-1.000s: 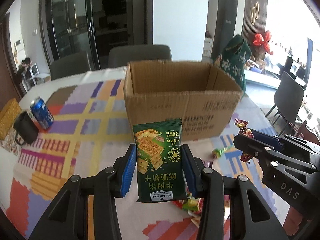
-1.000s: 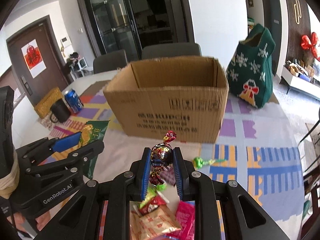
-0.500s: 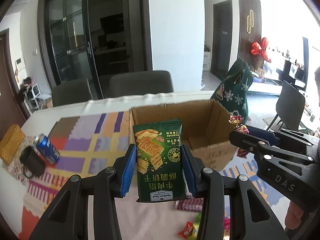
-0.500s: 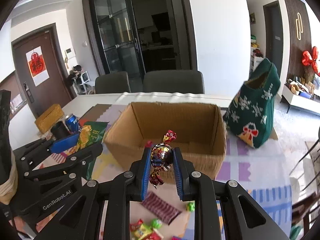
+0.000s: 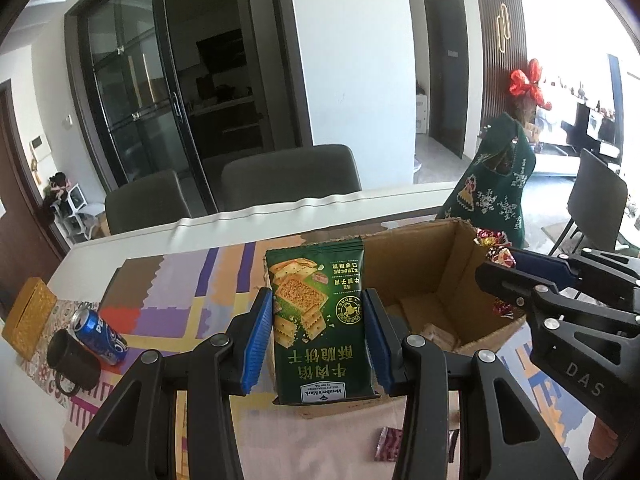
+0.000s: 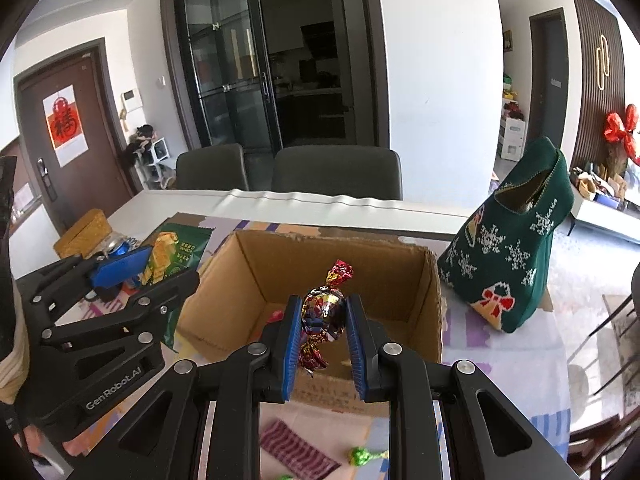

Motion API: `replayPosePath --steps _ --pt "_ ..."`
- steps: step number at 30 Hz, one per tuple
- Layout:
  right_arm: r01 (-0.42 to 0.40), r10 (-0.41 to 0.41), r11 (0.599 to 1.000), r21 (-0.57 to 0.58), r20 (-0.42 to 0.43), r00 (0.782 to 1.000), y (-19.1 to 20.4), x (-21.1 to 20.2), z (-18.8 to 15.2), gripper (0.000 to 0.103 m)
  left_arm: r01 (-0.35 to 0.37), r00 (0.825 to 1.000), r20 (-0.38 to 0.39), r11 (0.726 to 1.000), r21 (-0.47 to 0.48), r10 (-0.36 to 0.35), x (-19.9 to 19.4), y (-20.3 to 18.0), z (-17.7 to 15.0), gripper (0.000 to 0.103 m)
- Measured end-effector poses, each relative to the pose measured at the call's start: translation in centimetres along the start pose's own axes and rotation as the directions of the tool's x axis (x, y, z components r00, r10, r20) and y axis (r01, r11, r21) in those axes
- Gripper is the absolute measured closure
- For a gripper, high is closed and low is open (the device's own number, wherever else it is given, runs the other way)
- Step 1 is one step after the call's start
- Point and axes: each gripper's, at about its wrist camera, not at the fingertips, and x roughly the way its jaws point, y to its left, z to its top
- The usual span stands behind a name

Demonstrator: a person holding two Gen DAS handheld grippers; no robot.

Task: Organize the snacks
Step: 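Carry both snacks over the box and open both tools to release them, then move both tools back toward the remaining snacks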

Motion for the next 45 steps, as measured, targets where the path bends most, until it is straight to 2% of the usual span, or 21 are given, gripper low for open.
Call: replayPosePath --steps 8,11,13,16,19,22,27,36,40,45 --pt "0.016 -0.016 1.0 0.001 -0.016 1.0 -0.6 1.7 0.8 0.08 -0.001 0.999 -0.032 1.0 0.007 0.001 2.4 0.1 0.9 0.058" --pt "0.028 -0.028 1.0 0.01 -0.018 0.999 -0.8 2.1 0.8 0.078 -0.007 0.999 -0.032 1.0 0.007 0.007 2.5 0.1 0.9 0.049" --pt "0.033 -0.032 0.999 0.021 -0.027 0.999 -1.0 2.2 0.7 0.063 -0.014 1.0 -0.028 1.0 0.005 0.014 2.4 0.2 0.8 0.042" --pt "0.062 -0.062 0.998 0.017 -0.016 0.998 -1.0 2.0 0.5 0.061 -0.018 0.999 -0.029 1.0 -0.002 0.018 2.1 0.4 0.5 0.04" --pt "0.07 -0.069 0.997 0.018 -0.011 0.998 -1.0 1.4 0.1 0.06 -0.013 1.0 -0.025 1.0 -0.006 0.013 1.3 0.4 0.1 0.037" --pt "0.075 -0.074 0.997 0.023 -0.001 0.997 -1.0 0.6 -0.3 0.054 -0.008 1.0 -0.02 1.0 0.0 0.008 0.3 0.2 -0.3 0.036" --pt "0.075 -0.075 0.997 0.022 0.013 0.997 -0.8 -1.2 -1.5 0.054 0.008 1.0 0.011 1.0 0.015 -0.008 -2.1 -0.4 -1.3 0.033" --pt "0.07 -0.071 0.997 0.033 0.031 0.997 -0.4 -5.0 -4.2 0.044 0.043 0.997 0.06 0.999 0.032 -0.045 -6.7 -1.5 -3.3 0.026" --pt "0.081 -0.082 0.996 0.032 0.034 0.996 -0.3 -6.5 -5.8 0.039 0.066 0.996 0.054 0.997 0.037 -0.067 -8.0 -1.8 -4.8 0.024" --pt "0.103 -0.104 0.994 0.029 0.014 0.995 0.0 -7.8 -8.1 0.038 0.092 0.995 0.021 0.994 0.054 -0.094 -8.6 -2.6 -7.0 0.024"
